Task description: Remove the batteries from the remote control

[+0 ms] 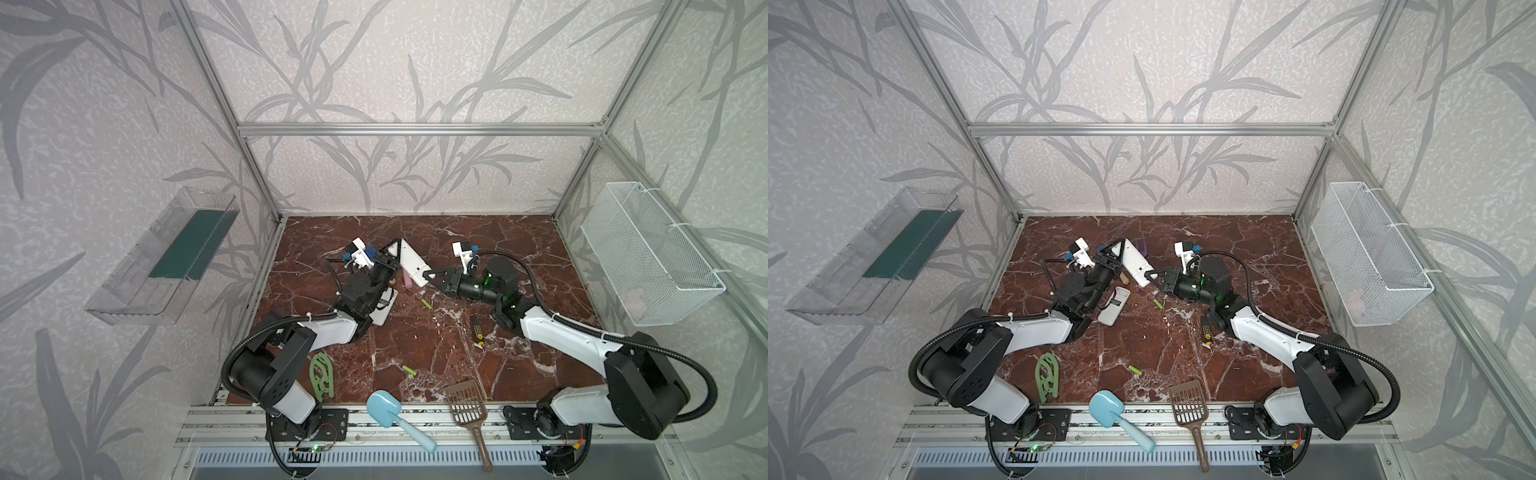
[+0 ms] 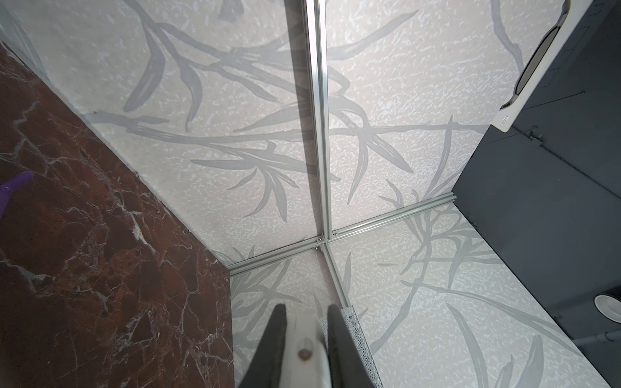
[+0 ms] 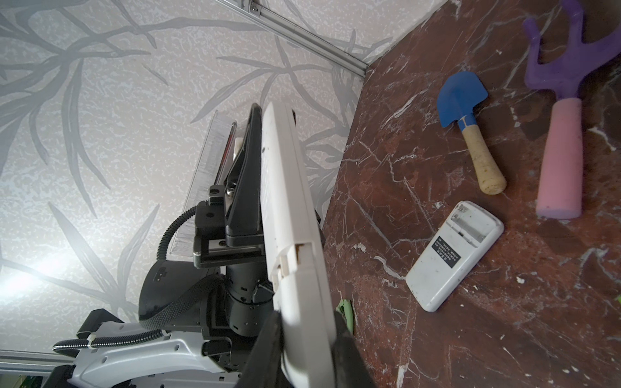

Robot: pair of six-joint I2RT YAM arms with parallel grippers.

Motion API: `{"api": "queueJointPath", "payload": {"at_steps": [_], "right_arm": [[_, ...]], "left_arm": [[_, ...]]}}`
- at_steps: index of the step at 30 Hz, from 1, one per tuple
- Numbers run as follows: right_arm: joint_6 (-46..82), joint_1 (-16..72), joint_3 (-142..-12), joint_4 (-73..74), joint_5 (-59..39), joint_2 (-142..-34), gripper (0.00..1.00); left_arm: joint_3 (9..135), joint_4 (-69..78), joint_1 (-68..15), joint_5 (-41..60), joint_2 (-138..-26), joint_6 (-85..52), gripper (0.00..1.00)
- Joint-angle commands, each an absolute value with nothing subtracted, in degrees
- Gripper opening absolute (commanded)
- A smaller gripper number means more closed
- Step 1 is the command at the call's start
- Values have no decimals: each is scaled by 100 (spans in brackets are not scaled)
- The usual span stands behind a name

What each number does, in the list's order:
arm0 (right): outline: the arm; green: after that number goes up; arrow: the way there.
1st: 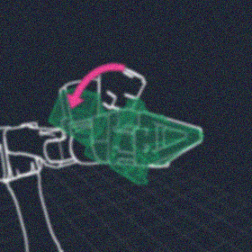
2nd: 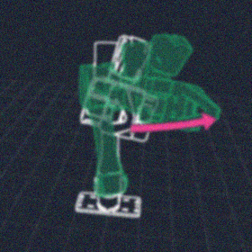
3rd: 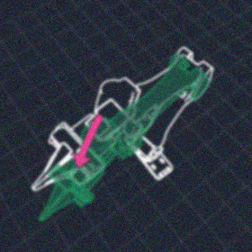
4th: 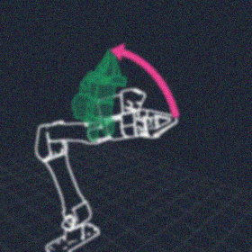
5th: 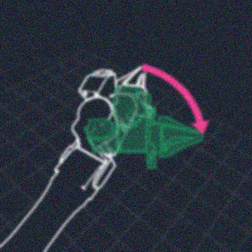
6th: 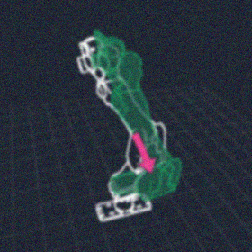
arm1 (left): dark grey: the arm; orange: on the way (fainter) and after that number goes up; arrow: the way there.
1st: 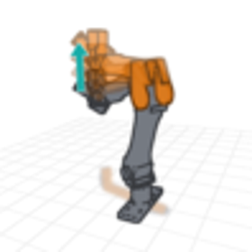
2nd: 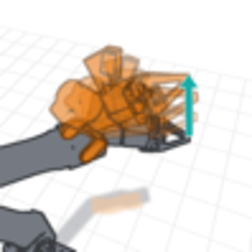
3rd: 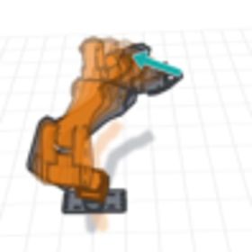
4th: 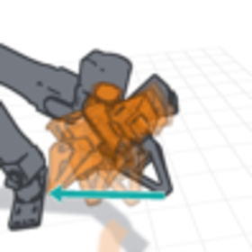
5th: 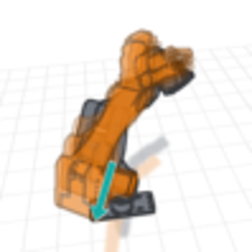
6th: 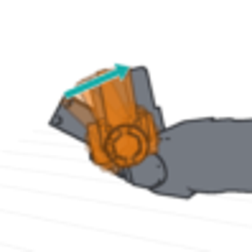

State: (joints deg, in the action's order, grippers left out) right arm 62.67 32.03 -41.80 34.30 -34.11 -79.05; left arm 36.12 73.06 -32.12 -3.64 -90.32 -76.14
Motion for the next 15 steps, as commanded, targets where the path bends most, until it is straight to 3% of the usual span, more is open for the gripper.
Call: {"api": "queueJointPath", "payload": {"at_steps": [1, 15], "right_arm": [[6128, 3226, -4180, 3480, -3366, -7989, 20], [6126, 3229, -4131, 3398, -3349, -7954, 42]], "left_arm": [[3612, 7344, -3184, -371, -8931, -7448, 0], [3546, 7141, -3211, -466, -8846, -7328, 0]]}}
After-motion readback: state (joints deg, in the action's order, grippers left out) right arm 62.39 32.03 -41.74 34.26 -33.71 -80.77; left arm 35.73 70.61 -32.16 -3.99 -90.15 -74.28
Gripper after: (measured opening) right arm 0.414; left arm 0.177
